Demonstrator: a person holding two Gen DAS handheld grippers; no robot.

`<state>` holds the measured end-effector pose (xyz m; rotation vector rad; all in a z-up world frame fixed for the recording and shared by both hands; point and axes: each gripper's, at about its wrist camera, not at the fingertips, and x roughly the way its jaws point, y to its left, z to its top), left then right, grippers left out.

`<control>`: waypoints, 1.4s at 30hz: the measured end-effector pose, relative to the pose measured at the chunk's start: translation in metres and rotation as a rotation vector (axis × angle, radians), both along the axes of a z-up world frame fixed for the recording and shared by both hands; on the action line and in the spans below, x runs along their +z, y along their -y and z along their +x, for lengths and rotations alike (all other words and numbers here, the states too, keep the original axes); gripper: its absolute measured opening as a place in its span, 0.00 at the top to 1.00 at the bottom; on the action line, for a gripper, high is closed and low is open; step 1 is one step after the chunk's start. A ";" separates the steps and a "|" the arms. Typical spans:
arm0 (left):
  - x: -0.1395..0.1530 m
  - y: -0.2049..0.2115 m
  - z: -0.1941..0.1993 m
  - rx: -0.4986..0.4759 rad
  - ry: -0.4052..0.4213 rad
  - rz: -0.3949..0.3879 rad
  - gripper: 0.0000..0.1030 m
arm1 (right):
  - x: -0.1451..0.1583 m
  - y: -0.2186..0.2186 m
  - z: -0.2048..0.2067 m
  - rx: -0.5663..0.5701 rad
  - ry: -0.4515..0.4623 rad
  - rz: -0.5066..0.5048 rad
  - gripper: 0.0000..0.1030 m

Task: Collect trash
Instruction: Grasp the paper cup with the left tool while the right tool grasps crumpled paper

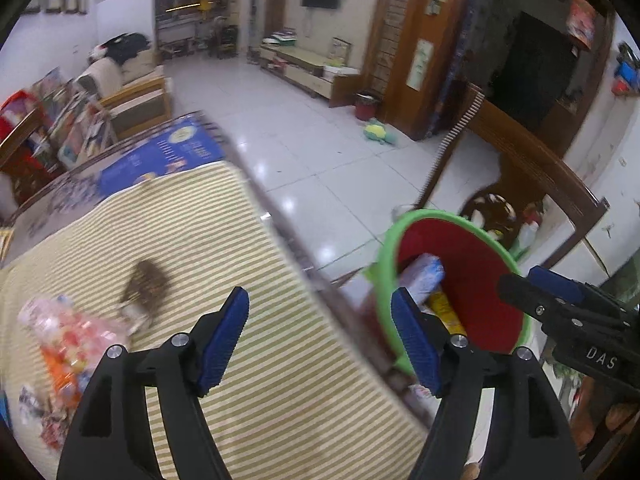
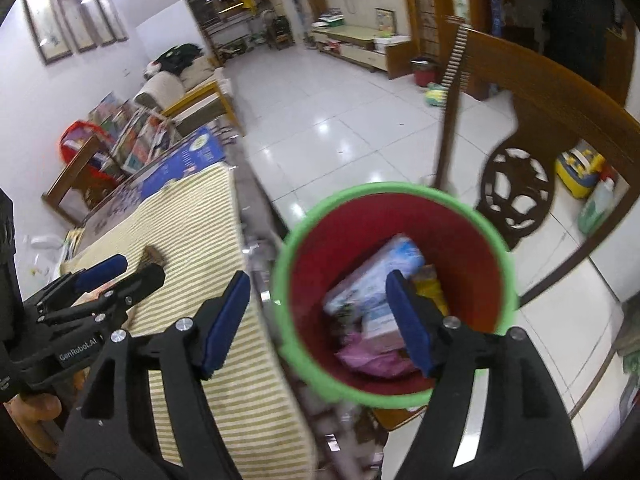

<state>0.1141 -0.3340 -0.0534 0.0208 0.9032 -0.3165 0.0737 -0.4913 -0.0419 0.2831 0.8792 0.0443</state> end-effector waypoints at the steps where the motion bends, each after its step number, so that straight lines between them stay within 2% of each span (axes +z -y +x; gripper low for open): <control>1: 0.000 -0.018 -0.003 0.029 0.001 -0.006 0.32 | 0.001 -0.014 0.001 0.019 -0.001 -0.003 0.32; 7: -0.004 -0.128 -0.020 0.199 -0.003 -0.022 0.31 | 0.002 -0.099 0.000 0.122 -0.010 -0.017 0.30; 13: -0.018 -0.257 -0.050 0.423 -0.032 -0.007 0.31 | -0.009 -0.199 -0.002 0.261 -0.053 -0.016 0.30; 18: -0.042 -0.359 -0.080 0.599 -0.087 0.027 0.30 | -0.021 -0.266 -0.007 0.352 -0.084 -0.013 0.30; 21: -0.064 -0.399 -0.090 0.637 -0.166 0.015 0.30 | -0.026 -0.296 -0.009 0.388 -0.102 -0.014 0.30; 26: -0.093 -0.425 -0.093 0.632 -0.235 -0.036 0.30 | -0.030 -0.331 -0.012 0.429 -0.123 -0.033 0.30; 32: -0.116 -0.414 -0.054 0.515 -0.255 -0.071 0.30 | -0.044 -0.367 -0.015 0.497 -0.180 -0.041 0.30; 34: -0.125 -0.412 -0.042 0.506 -0.287 -0.099 0.33 | -0.047 -0.376 -0.016 0.519 -0.190 -0.050 0.30; 36: -0.134 -0.414 -0.034 0.504 -0.319 -0.158 0.50 | -0.049 -0.386 -0.016 0.540 -0.199 -0.057 0.29; 38: -0.138 -0.413 -0.028 0.497 -0.327 -0.167 0.52 | -0.052 -0.392 -0.015 0.556 -0.211 -0.052 0.26; 40: -0.137 -0.410 -0.027 0.484 -0.304 -0.130 0.53 | -0.056 -0.396 -0.012 0.567 -0.228 -0.043 0.26; 42: -0.133 -0.417 -0.029 0.505 -0.282 -0.130 0.53 | -0.063 -0.403 -0.008 0.580 -0.253 -0.025 0.25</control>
